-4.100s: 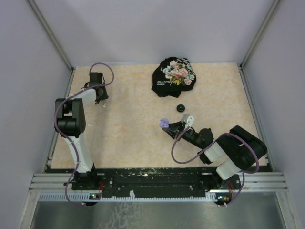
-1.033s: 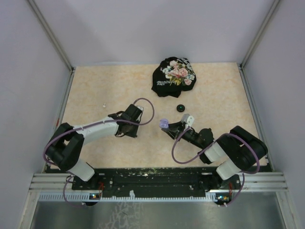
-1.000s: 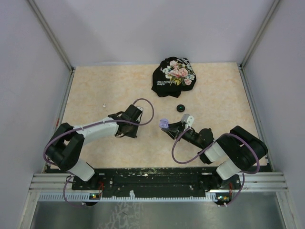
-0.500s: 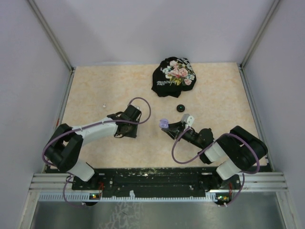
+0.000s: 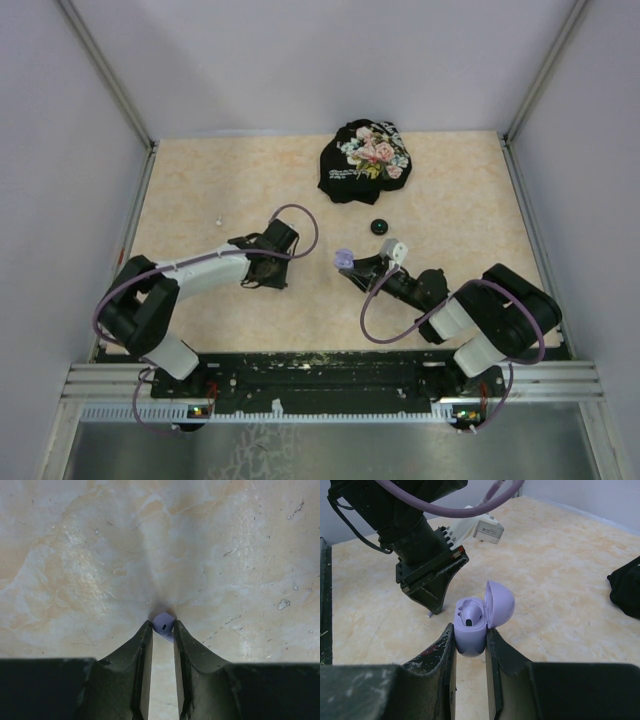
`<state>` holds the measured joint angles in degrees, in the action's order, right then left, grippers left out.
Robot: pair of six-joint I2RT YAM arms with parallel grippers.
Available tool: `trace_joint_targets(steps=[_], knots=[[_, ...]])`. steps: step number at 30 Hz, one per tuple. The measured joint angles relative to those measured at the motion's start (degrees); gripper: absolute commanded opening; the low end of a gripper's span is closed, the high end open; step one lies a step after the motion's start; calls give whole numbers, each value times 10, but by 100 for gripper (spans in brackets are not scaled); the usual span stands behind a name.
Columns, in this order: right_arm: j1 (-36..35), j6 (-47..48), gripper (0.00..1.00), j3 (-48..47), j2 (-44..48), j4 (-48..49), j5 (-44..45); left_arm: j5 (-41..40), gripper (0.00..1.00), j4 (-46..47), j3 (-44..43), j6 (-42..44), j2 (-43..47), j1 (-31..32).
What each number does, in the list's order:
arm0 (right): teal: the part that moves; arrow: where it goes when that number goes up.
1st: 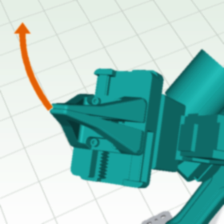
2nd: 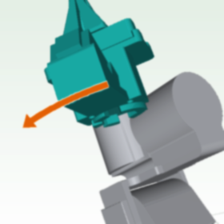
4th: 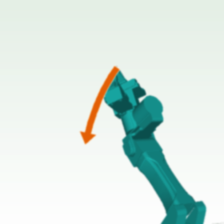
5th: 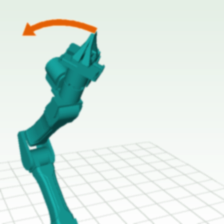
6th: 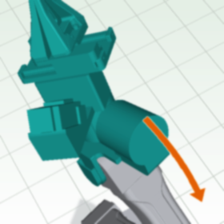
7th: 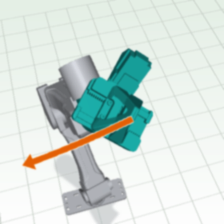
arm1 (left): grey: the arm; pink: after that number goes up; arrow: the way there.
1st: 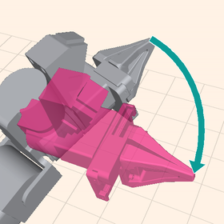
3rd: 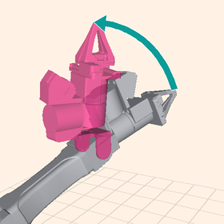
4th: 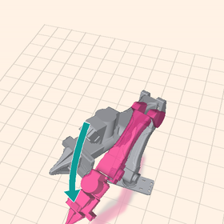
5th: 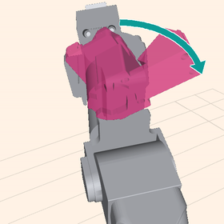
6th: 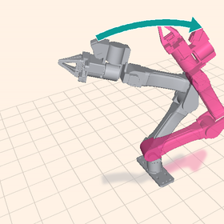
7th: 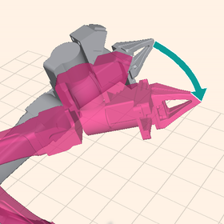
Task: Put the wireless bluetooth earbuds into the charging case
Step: Pick up the earbud from the center of the board.
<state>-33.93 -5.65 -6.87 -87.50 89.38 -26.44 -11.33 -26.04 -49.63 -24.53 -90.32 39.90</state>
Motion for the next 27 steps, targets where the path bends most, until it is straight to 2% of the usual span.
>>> trace_joint_targets(steps=[4, 16, 27], knots=[[0, 0, 0, 0, 0, 0, -2, -2, 22, 0, -6, 3, -7, 0], [0, 0, 0, 0, 0, 0, -4, -38, 13, -1, -15, 12, -10, 18], [0, 0, 0, 0, 0, 0, -4, -120, 10, 9, -51, 45, 91, 85]])
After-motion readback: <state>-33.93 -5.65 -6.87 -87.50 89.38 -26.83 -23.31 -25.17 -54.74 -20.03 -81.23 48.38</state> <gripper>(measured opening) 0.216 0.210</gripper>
